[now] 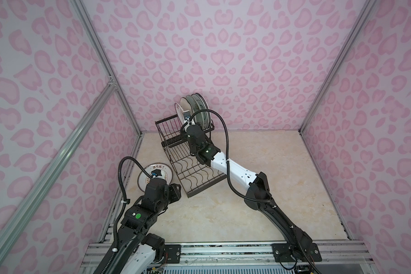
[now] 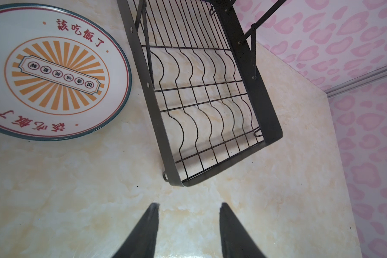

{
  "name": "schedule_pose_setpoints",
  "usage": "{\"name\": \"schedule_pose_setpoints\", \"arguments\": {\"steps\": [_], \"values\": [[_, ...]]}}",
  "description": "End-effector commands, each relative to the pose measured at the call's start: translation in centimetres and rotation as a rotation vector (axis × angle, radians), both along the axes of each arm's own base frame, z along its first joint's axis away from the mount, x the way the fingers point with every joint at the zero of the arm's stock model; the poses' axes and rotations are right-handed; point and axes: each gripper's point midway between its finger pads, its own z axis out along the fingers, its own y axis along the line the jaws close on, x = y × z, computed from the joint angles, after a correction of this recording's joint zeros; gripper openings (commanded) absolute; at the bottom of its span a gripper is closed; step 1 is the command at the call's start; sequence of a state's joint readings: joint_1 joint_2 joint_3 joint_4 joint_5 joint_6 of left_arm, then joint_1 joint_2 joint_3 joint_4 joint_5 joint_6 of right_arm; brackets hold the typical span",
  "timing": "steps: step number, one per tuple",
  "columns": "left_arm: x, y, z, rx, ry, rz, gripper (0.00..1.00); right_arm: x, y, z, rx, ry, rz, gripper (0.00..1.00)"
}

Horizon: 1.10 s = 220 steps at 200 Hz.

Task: Load plates into a dish rack
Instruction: Place the plate on the dish rack.

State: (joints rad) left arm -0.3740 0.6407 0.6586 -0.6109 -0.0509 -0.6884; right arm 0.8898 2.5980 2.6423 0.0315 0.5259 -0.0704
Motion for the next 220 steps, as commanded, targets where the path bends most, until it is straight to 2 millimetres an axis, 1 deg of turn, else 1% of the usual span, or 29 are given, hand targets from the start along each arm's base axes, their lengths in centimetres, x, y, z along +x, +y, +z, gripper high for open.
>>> {"name": "schedule_pose_setpoints", "arguments": {"steps": [1,27,70,90,115,153,179,220], "values": [[0.2,0.1,0.1,-0.001,-0.013,0.007,0.47,0.1,0.1,0.1,0.034,-0.010,-0.005,0.00],[0.2,0.1,0.1,0.000,-0.013,0.006,0.47,0.1,0.2,-0.3,0.029,-0.004,-0.004,0.00],[0.1,0.2,0.1,0.002,-0.015,0.008,0.47,0.0,0.3,-0.4,0.029,0.000,-0.009,0.00],[0.1,0.2,0.1,0.002,-0.014,0.008,0.47,0.0,0.2,-0.5,0.026,0.003,-0.014,0.09],[0.0,0.2,0.3,0.001,-0.019,0.006,0.47,0.0,0.2,-0.5,0.025,0.004,-0.013,0.17],[0.0,0.2,0.4,-0.002,-0.025,0.011,0.47,-0.2,0.2,-0.2,0.028,0.004,-0.013,0.21],[0.0,0.3,0.4,-0.003,-0.026,0.013,0.47,-0.3,0.0,0.3,0.031,0.000,-0.013,0.27],[0.0,0.4,0.3,0.001,-0.026,0.016,0.47,-0.5,-0.2,1.1,0.034,-0.006,-0.015,0.33]]}}
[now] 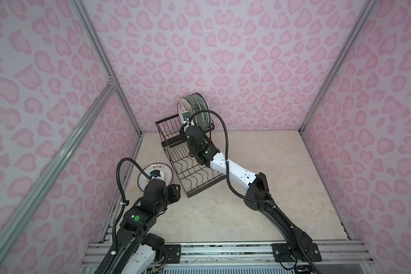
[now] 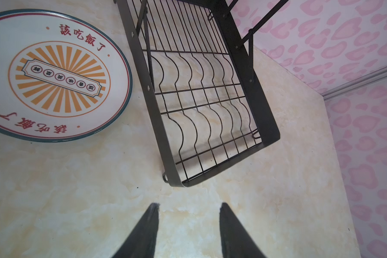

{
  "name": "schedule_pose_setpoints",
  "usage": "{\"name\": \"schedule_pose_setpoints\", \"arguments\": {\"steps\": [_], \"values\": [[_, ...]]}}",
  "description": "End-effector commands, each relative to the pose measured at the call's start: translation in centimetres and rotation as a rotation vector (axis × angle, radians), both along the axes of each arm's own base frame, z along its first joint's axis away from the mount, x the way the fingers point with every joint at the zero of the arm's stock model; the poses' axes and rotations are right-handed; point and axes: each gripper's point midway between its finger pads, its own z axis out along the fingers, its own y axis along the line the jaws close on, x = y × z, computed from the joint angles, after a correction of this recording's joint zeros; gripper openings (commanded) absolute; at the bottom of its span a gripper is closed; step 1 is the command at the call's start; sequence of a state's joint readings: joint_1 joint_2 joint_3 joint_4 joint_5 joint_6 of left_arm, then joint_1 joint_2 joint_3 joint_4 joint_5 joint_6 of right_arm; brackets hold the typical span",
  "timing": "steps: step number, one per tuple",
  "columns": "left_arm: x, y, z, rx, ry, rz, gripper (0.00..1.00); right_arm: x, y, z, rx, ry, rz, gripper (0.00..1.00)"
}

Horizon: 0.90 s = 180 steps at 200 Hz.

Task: Load plates into a dish rack
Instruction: Place the plate on the dish rack.

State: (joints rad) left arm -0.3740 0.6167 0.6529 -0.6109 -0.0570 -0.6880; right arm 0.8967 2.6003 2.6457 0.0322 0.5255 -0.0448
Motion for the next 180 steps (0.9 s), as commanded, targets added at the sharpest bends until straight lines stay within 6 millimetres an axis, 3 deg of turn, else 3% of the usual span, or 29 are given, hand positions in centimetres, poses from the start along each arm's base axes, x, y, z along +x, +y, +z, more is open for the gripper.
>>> {"name": "schedule_pose_setpoints", "arguments": {"steps": [1,82,180], "values": [[0.1,0.2,0.1,0.004,-0.008,0.011,0.47,-0.2,-0.6,1.1,0.008,-0.012,-0.022,0.34],[0.0,0.2,0.1,0.004,-0.012,0.010,0.47,-1.9,-0.4,3.6,0.008,-0.047,-0.001,0.43],[0.2,0.2,0.5,0.000,-0.019,0.009,0.47,-3.9,-1.5,7.8,0.035,-0.085,0.033,0.46]]}}
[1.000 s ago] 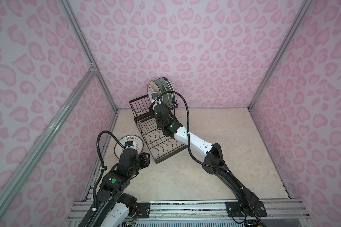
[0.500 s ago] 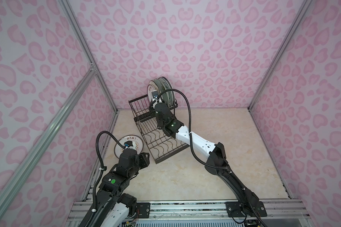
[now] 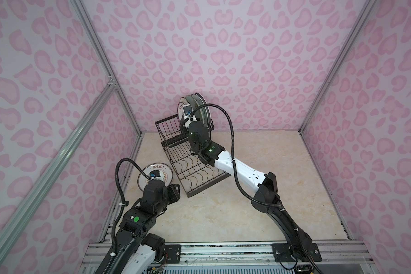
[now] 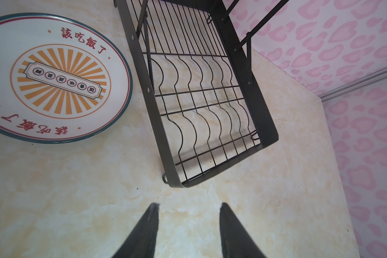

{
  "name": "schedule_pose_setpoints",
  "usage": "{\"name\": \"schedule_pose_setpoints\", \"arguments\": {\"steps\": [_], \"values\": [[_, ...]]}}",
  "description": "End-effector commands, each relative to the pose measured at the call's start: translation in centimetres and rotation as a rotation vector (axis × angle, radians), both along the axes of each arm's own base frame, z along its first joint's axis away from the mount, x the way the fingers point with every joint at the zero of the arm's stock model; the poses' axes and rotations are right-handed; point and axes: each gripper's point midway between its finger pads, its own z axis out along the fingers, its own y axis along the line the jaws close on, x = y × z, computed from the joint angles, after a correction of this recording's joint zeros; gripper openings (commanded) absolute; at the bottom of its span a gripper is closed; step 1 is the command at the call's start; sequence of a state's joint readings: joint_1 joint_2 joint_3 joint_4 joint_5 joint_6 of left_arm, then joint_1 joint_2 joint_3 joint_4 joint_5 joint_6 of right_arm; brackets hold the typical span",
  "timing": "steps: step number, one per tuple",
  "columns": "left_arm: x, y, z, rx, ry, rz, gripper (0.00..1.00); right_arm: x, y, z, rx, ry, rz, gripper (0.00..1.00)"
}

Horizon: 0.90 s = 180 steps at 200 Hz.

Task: Load plates into a dish rack
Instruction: Place the plate on the dish rack, then pick up the plate from the middle-left of the table.

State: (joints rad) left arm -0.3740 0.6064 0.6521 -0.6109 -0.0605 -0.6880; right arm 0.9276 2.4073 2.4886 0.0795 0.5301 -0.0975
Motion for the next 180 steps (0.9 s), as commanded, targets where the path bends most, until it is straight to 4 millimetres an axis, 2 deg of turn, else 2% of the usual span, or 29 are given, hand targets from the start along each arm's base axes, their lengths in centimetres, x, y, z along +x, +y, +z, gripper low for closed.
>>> {"name": "schedule_pose_setpoints", "arguments": {"steps": [1,36,44,47,51,78,89,91,140,180], "values": [[0.2,0.1,0.3,0.002,-0.009,0.007,0.47,-0.5,-0.3,1.2,0.020,-0.021,0.011,0.47],[0.7,-0.3,0.2,-0.004,-0.001,0.001,0.48,-1.5,-1.1,3.0,0.029,-0.031,0.038,0.48],[0.8,-0.3,0.2,-0.002,0.002,0.000,0.47,-1.4,-1.0,2.3,0.017,-0.020,0.041,0.48],[0.9,-0.4,0.2,-0.001,0.002,-0.001,0.47,-1.8,-1.5,3.5,0.031,-0.031,0.044,0.48],[0.9,-0.3,0.2,0.001,0.001,0.001,0.47,-2.0,-1.7,3.8,0.032,-0.033,0.046,0.48],[1.8,-0.2,0.0,0.028,0.008,0.017,0.47,-2.2,-3.2,3.7,0.039,-0.016,0.056,0.48],[2.1,-0.1,0.0,0.038,0.011,0.025,0.47,-2.1,-4.5,3.5,0.051,-0.003,0.052,0.48],[2.2,-0.1,0.0,0.039,0.012,0.027,0.47,-2.1,-4.8,3.9,0.062,-0.008,0.051,0.48],[3.8,0.9,-0.3,0.041,0.022,0.096,0.48,-1.9,-11.7,1.8,0.112,0.068,0.018,0.48],[4.8,2.2,-1.8,-0.024,0.065,0.146,0.48,-2.6,-17.4,-1.5,0.110,0.151,-0.039,0.48]]}}
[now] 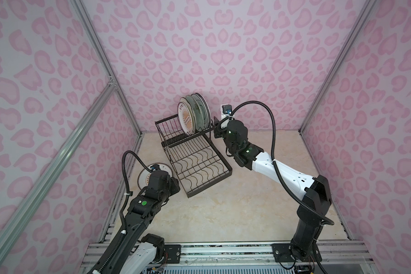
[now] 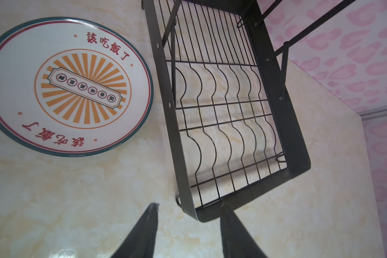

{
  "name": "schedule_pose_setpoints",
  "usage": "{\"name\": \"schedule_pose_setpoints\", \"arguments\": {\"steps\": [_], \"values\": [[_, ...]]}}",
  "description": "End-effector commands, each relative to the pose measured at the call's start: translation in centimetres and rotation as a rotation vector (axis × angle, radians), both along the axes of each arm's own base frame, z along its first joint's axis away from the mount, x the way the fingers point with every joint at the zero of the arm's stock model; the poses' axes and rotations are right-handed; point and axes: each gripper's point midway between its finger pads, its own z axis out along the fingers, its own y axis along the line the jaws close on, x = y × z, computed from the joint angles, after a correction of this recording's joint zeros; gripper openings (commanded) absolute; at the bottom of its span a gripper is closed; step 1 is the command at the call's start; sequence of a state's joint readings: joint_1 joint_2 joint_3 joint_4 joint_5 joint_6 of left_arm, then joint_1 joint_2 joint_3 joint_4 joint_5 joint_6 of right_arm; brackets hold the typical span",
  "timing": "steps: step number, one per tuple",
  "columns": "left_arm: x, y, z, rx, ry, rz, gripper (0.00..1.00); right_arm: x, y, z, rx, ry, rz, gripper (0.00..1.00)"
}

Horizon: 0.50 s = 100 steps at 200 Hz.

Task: Load plates into a dish rack
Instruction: Pick up the plate from the middle-left of the table.

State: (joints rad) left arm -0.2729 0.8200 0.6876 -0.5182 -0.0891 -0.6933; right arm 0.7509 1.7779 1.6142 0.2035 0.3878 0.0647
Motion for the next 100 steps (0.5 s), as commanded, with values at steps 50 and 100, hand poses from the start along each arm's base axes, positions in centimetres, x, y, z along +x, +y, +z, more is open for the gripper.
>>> {"name": "schedule_pose_setpoints", "arguments": {"steps": [50,100], "values": [[2.0,3.1,-3.7,-0.261,0.029,0.167,0.48,-1.2,-8.5,-5.5,0.074,0.146,-0.079,0.47],[1.6,6.7,-5.6,-0.325,0.057,0.325,0.48,-2.6,-12.2,-7.6,0.085,0.201,-0.101,0.48]]}}
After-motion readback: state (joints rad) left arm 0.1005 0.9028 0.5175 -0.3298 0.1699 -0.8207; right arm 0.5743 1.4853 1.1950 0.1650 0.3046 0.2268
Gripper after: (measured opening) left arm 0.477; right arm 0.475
